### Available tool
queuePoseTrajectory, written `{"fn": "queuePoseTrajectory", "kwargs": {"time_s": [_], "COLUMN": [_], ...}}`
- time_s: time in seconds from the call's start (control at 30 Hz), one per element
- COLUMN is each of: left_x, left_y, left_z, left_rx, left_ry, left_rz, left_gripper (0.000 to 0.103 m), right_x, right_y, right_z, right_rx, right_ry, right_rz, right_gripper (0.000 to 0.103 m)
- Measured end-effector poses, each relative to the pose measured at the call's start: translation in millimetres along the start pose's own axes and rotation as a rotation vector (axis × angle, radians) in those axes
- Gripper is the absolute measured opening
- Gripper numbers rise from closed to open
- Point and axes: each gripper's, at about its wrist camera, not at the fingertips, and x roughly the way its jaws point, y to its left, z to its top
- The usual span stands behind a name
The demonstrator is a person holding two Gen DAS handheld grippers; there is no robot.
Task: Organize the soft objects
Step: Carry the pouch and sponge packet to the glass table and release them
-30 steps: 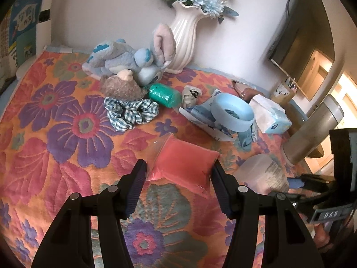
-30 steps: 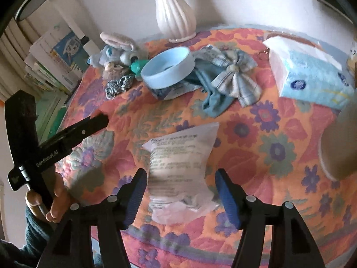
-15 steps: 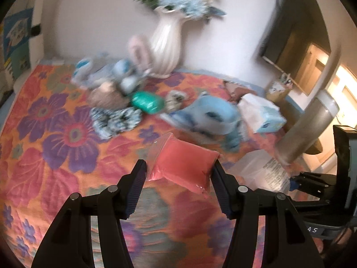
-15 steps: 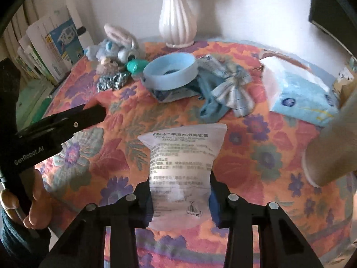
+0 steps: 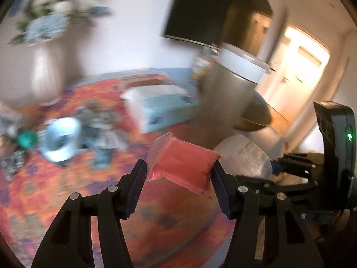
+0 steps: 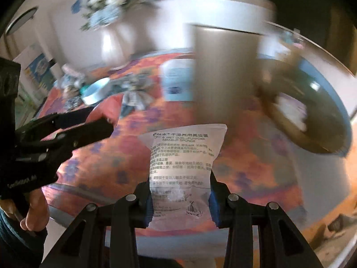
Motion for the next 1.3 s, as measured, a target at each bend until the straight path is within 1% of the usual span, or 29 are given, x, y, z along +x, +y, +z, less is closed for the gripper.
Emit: {"fn": "queuePoseTrajectory", "kwargs": {"time_s": [0.07,0.2,0.33,0.43,0.53,0.67,0.7,0.77,0.8,0.93,1.0,1.03,1.07,1.1,1.13,1.23,1.3], "left_x": [13,34,48,62,78,100,107,118,124,142,155,159,163,165,165,157,149], "left_y": [-22,-62,-93,-121,-146,-174,-182,-193,-195,-196,-196,-196,-197,-198,-199,-203,-208], "left_z": [5,13,23,32,43,60,66,76,81,99,104,104,104,102,98,85,76], "left_rx": [0.031,0.087,0.123,0.151,0.175,0.191,0.189,0.189,0.186,0.151,0.145,0.147,0.161,0.178,0.187,0.199,0.214], "left_ry": [0.015,0.039,0.038,0.014,-0.007,-0.027,-0.032,-0.042,-0.046,-0.068,-0.067,-0.079,-0.084,-0.086,-0.089,-0.079,-0.087], "left_rz": [-0.044,-0.109,-0.135,-0.119,-0.101,-0.029,-0.001,0.015,0.03,0.059,0.081,0.076,0.086,0.107,0.115,0.05,0.026], "left_gripper": [0.055,0.055,0.055,0.055,0.055,0.055,0.055,0.055,0.055,0.056,0.058,0.064,0.07,0.08,0.082,0.082,0.082], "right_x": [-8,-23,-47,-56,-59,-67,-70,-70,-68,-59,-47,-44,-38,-34,-33,-35,-40], "right_y": [-23,-64,-96,-117,-142,-179,-188,-203,-210,-239,-250,-255,-260,-264,-268,-271,-269], "right_z": [-4,-5,-4,0,10,30,35,49,56,79,93,97,103,107,107,103,95], "right_rx": [0.038,0.104,0.15,0.177,0.207,0.258,0.27,0.278,0.284,0.329,0.335,0.333,0.329,0.338,0.348,0.358,0.365], "right_ry": [-0.006,-0.022,-0.083,-0.124,-0.137,-0.194,-0.208,-0.226,-0.225,-0.225,-0.201,-0.193,-0.182,-0.175,-0.176,-0.182,-0.193], "right_rz": [-0.031,-0.071,-0.106,-0.147,-0.177,-0.203,-0.22,-0.29,-0.301,-0.252,-0.233,-0.215,-0.181,-0.172,-0.167,-0.168,-0.165], "right_gripper": [0.038,0.038,0.038,0.038,0.038,0.038,0.038,0.038,0.038,0.038,0.04,0.045,0.059,0.064,0.066,0.066,0.066]}}
